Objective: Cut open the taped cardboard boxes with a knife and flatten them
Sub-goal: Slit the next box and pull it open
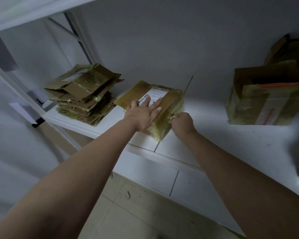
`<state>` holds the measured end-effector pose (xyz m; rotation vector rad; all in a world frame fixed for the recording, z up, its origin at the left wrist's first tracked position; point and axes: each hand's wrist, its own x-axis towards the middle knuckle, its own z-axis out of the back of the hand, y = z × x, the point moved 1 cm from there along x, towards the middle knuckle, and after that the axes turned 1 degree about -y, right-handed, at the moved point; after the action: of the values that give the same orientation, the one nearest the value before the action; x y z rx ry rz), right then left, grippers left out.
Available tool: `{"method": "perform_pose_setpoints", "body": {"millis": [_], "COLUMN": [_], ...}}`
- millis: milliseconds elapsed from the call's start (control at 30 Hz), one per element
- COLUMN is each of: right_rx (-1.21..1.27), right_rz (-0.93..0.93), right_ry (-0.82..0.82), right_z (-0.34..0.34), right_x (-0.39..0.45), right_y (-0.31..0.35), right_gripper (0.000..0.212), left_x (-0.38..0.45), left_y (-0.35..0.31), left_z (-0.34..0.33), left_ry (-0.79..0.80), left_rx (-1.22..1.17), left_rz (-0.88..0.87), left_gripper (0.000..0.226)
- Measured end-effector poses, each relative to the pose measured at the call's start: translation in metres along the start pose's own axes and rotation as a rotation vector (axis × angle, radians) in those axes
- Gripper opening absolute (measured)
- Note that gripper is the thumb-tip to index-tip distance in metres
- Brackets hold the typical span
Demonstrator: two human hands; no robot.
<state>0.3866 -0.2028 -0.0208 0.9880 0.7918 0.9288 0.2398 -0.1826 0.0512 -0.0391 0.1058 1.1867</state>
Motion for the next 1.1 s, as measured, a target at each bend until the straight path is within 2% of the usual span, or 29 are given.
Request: {"method": "perform_pose_setpoints", "body": {"millis": [200,433,633,767,900,967,1100], "right_rx": [-0.001,0.135,0.061,0.013,-0.025,-0.010,-0.079], "right_rz": [-0.026,-0.047,-0.023,0.045,0.079,0.075,0.134], "right_ry": [0.076,0.214,0.251,0.202,0.154,0.120,0.036], "right_z": [-0.002,-0.002,0.006,0.015,0.034,0.043,0.051], "right_x": [-0.025,-0.077,-0.081,-0.075,-0.059,-0.050,-0.047], "right_y": [-0.006,0.000,-0.005,-0.015,-0.020,-0.019,-0.024], "right_gripper": [0.016,0.012,0.012,0.017,0.021,0.023,0.018], "left_x": [0.000,-0.002,-0.008,-0.014,-0.018,-0.017,-0.007], "left_y": [0.000,-0.004,-0.013,-0.023,-0.008,-0.005,-0.027], "left_z": [-0.003,-0.001,0.002,0.009,0.025,0.027,0.017], "left_ry": [-0.023,-0.019,-0.014,0.036,0.101,0.121,-0.002], "left_rx": [0.000,0.011,0.060,0.065,-0.051,0.016,0.175], "left_rz": [0.025,0.067,0.112,0.153,-0.042,-0.084,-0.006], "left_gripper": [0.052,0.053,0.054,0.057,0.065,0.061,0.050]}}
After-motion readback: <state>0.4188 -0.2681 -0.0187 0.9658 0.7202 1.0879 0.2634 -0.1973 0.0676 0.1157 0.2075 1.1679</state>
